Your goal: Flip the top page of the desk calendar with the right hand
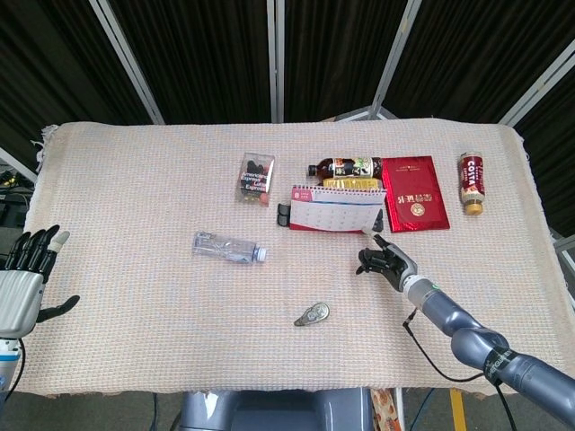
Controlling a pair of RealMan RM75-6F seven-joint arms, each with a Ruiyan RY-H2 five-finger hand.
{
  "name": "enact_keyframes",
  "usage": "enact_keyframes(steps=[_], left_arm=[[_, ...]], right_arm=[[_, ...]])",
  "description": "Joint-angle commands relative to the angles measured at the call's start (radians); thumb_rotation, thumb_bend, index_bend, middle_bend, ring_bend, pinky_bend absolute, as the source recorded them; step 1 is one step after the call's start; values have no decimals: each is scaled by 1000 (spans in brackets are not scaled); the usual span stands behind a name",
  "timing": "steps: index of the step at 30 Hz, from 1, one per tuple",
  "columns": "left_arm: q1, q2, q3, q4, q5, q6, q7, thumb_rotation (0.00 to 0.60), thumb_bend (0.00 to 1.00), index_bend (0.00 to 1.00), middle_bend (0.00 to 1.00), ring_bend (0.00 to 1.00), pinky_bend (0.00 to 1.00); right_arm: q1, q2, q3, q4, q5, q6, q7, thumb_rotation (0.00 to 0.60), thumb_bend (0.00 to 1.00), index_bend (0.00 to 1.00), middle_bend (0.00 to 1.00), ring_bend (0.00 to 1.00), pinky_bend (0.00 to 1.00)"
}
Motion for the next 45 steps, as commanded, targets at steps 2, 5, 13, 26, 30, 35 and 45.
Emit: enact_keyframes(steps=[2,5,13,26,30,35,45], left_arm=[[-2,3,1,-1,3,-3,-8,600,35,0,0,0,0],[-3,4,1,-3,6,-2,-13,600,35,0,0,0,0],[-6,9,5,-5,16,-4,-24,600,35,0,0,0,0],[-7,22,5,-8,16,-6,-55,600,35,0,0,0,0],[-7,24,6,-8,19,-5,-63,600,35,0,0,0,0],[-7,27,8,-11,21,-5,-68,600,35,0,0,0,0],[-7,27,12,-22,26,-6,-62,600,35,0,0,0,0]], right_arm=[[0,-22,27,19,9,-19,-14,600,658,0,753,749,550],[2,-33,45,26,12,-38,-24,600,671,0,754,750,551],[18,-78,106,42,29,-91,-67,600,709,0,765,755,550],[69,-135,164,48,75,-140,-158,600,726,11,771,760,551],[69,-122,180,13,78,-131,-183,600,726,57,770,760,550],[53,-56,216,-86,85,-83,-227,600,724,125,762,757,546],[-17,142,279,-345,108,114,-322,600,662,295,457,468,327]])
